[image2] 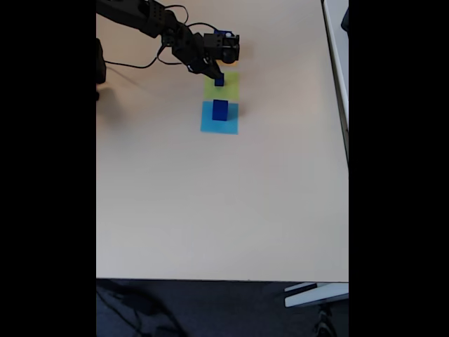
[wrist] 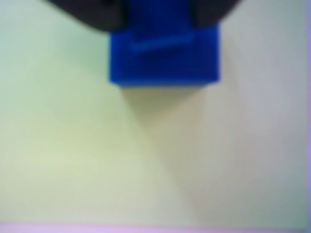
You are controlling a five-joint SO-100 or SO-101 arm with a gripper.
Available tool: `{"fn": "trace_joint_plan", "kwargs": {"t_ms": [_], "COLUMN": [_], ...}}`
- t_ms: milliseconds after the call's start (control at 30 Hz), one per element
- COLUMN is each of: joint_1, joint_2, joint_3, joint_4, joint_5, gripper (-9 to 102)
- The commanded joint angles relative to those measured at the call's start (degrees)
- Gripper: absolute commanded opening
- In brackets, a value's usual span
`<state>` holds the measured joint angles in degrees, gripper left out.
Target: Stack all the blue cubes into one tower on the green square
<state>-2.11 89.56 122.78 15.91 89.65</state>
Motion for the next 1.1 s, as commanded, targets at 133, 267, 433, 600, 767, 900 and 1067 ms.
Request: {"fn": "trace_joint_plan", "kwargs": {"t_ms": [133, 267, 433, 600, 767, 900, 1067], "joint_1": [0.62, 0.79, 0.00, -2.99, -6.59, -8.09, -9.67], "joint_2": [1.41, 2.29, 2.99, 2.90, 0.79, -0.79, -3.34], "joint_3": [-5.62, -9.23, -14.94, -18.19, -22.24, -23.99, -27.16], "joint_4": [0.18, 3.96, 9.67, 14.33, 17.67, 18.11, 20.30], "joint_5": [-3.69, -5.10, -4.92, 0.35, 5.54, 8.35, 10.99], "gripper": [0, 0, 0, 0, 0, 0, 0]}}
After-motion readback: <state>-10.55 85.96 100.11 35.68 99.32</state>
